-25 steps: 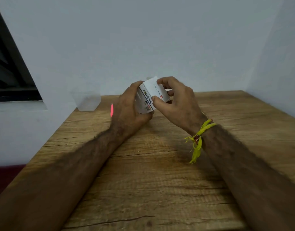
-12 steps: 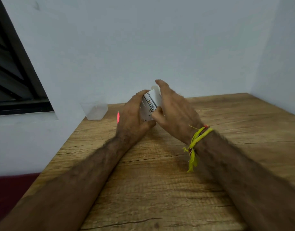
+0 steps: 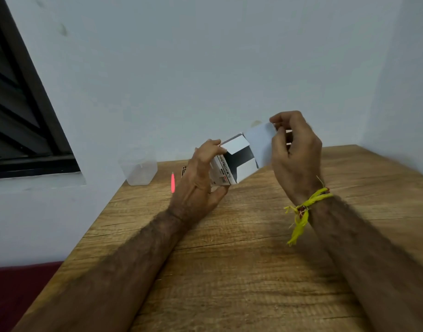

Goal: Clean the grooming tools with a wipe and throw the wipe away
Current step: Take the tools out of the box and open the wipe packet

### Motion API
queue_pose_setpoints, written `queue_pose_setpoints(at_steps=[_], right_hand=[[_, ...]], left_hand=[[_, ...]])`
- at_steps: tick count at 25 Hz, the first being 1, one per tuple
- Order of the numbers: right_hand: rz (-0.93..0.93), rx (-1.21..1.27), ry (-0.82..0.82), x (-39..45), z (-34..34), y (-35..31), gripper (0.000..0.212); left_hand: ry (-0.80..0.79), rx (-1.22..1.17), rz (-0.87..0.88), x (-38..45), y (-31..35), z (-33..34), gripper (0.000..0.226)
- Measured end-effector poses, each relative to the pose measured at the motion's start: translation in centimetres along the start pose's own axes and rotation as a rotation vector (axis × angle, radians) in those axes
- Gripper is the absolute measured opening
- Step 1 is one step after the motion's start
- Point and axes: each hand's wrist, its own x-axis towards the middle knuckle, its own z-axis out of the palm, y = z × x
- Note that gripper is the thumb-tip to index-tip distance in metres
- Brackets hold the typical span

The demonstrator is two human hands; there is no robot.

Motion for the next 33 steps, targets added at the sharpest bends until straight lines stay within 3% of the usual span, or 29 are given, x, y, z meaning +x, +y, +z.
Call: queue_pose_setpoints(at_steps=[3, 5, 7, 10, 12, 21, 26, 29, 33], right_hand=[[-0.007, -0.138, 0.005, -0.2, -0.1, 0.0, 0.02], [-0.175, -0.356, 0.113, -0.2, -0.5, -0.7, 0.021], [-0.406, -0.319, 0.171, -0.2, -0.6, -1.8, 0.019], [-0.51, -0.142, -0.138, -0.9, 0.0, -3.2, 0.019], [-0.407, -0.112, -0.298, -1.2, 0.0, -3.3, 0.02], [-0.23, -0.305, -0.517, -1.4, 0.1, -3.0, 0.026], [0.208, -0.279, -0.771, -1.3, 0.5, -1.6, 0.023], [0.415, -0.057, -0.692, -2.1, 1.1, -1.3, 0.007], [0.475, 0.099, -0.495, -2.0, 1.2, -1.6, 0.014]], left_hand=[[-0.005, 0.025, 0.035, 0.1, -0.2, 0.0, 0.071], [-0.002, 0.033, -0.011, 0.1, -0.3, -0.1, 0.07], [0.01, 0.041, -0.057, 0.2, -0.4, -0.2, 0.074], [0.002, 0.051, -0.053, 0.1, -0.5, -0.2, 0.079], [-0.035, 0.079, -0.054, 0.1, -0.7, -0.3, 0.08], [-0.025, 0.08, -0.09, 0.6, -1.5, -1.4, 0.091], [-0.431, 0.398, 0.083, 2.3, -1.7, -3.1, 0.101], [-0.426, 0.266, -0.024, 1.9, -2.3, -3.9, 0.099], [-0.301, 0.068, -0.096, 0.6, -2.1, -3.7, 0.099]])
